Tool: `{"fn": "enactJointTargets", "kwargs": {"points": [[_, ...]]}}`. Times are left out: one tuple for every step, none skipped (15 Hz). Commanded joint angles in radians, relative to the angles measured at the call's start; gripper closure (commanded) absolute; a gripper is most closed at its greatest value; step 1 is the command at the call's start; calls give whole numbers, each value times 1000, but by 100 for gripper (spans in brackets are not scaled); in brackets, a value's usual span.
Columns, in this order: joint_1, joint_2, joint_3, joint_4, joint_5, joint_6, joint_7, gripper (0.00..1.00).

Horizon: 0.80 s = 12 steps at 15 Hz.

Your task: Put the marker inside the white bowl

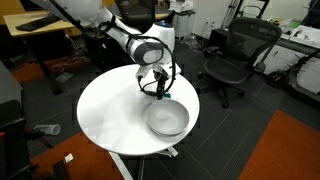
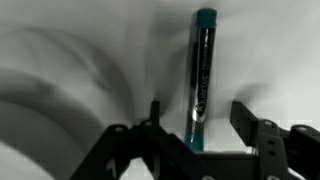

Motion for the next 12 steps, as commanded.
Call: {"fn": "enactJointTargets", "kwargs": {"points": [[-4, 30, -4, 57, 20, -36, -25, 58], [-4, 30, -6, 61, 20, -41, -25, 64], [-4, 30, -7, 64, 19, -45, -24, 72], [-5, 30, -7, 66, 19, -46, -24, 79], [-5, 30, -7, 67, 19, -46, -24, 86], [-6, 29, -7, 65, 19, -47, -24, 95], [-6, 29, -7, 65, 19, -48, -24, 99], [-6, 21, -6, 58, 20, -52, -23, 98], [-6, 4, -4, 40, 21, -52, -27, 95], [-4, -10, -6, 25, 21, -51, -24, 95], [-3, -36, -5, -3, 22, -42, -28, 95], [-4, -59, -3, -26, 24, -34, -34, 95]]}}
